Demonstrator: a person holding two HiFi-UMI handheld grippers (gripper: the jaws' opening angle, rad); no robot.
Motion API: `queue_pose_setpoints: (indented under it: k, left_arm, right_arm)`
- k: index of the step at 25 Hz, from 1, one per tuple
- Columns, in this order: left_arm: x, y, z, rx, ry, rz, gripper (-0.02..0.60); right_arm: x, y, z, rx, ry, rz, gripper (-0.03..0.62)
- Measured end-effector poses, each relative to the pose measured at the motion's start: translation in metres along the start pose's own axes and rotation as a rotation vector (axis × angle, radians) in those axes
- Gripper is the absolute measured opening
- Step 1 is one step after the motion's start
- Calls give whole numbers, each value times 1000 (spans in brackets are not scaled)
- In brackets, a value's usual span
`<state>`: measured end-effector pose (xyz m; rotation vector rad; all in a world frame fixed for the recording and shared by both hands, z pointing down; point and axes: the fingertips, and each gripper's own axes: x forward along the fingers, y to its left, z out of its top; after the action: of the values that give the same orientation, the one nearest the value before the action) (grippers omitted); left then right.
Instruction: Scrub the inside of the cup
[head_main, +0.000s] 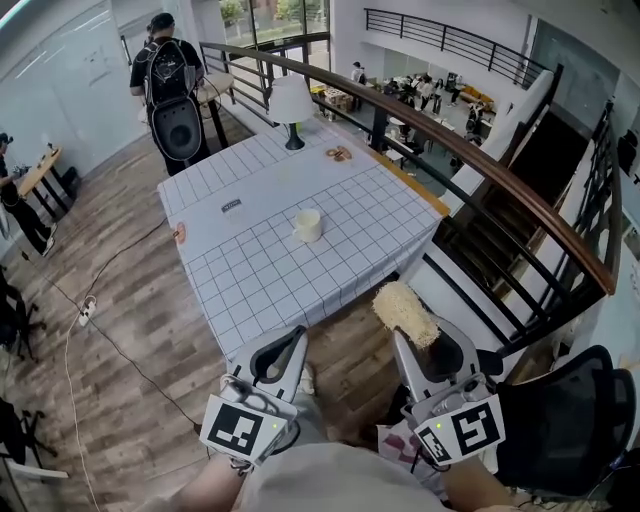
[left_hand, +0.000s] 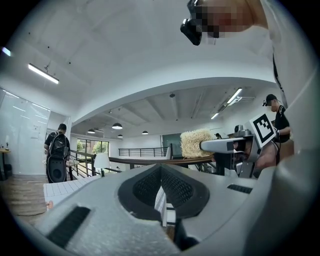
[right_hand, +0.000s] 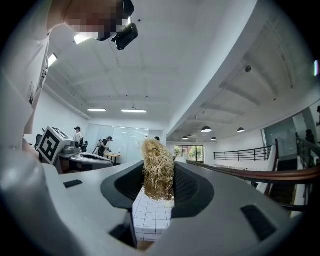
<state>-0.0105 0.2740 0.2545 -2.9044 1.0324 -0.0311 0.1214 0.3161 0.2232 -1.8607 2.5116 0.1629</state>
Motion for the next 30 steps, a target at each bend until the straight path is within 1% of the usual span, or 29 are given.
queue_pose_setpoints:
  k: [3,7,10,14,18,23,26,30]
  left_arm:
    - [16,20,-12,-17,38,1,12]
    - [45,61,-17,7,40,21,12]
    - [71,84,-19,-25,42,-14,12]
    - [99,124,-10,-61,1,-36,12]
    - [126,173,-8,-48,-6,-38,12]
    - [158,235,-9,-42,-13,-19,12]
    - [174,260,-7,-21,-19,-25,12]
    - [189,281,-7,1,-21,-27,12]
  right_arm:
    - [26,-9,-9,-7,14,-7,146]
    - [65,-21,-15,-52,22,-19,146]
    - [100,-32,-20,-45,38,-32,146]
    - [153,-39,-24,-36,78,-26,146]
    - [212,-43,-26,-50,91,-15,146]
    - [283,-51,-23,-83,81,-6,146]
    - [315,-57,-19,-90,70,-15,146]
    - [344,-66,-18,-93,62,-22,146]
